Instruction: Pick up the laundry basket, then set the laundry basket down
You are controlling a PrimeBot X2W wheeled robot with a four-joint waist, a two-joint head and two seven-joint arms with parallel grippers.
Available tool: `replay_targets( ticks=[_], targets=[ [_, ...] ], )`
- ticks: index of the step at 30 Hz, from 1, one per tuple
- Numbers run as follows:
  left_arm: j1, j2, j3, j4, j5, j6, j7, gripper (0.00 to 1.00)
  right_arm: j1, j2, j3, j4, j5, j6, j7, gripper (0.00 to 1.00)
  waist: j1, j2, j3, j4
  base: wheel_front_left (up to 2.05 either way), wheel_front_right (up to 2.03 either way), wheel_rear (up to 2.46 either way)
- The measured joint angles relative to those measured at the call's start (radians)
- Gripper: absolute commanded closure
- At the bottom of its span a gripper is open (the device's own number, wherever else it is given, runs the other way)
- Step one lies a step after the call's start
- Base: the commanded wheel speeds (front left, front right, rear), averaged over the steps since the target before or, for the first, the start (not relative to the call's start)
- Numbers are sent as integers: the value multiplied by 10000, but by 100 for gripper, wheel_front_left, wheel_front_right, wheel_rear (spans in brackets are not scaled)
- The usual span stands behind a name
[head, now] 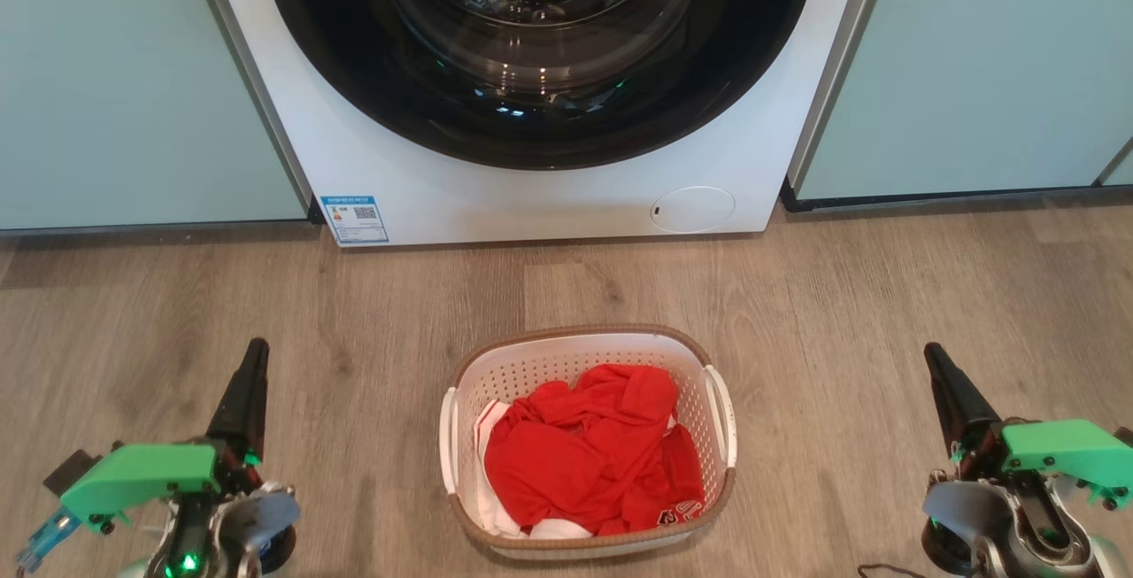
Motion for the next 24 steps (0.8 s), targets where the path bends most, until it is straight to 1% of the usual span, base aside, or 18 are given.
replay_targets(
  ticks=[10,11,17,24],
  targets=[
    [0,0,0,0,0,0,0,100,0,0,0,0,0,0,0,100,0,0,0,0,0,0,0],
    [5,-2,-8,25,-2,10,-2,0,3,4,4,21,0,0,-2,0,0,0,0,0,0,0,0],
    [715,-96,-40,809,-2,13,-15,0,591,86,52,792,4,0,-19,0,0,0,4,-3,0,0,0],
    [749,-127,-38,759,-2,13,-194,0,655,86,54,652,-8,0,-207,0,0,0,4,-16,0,0,0]
  ],
)
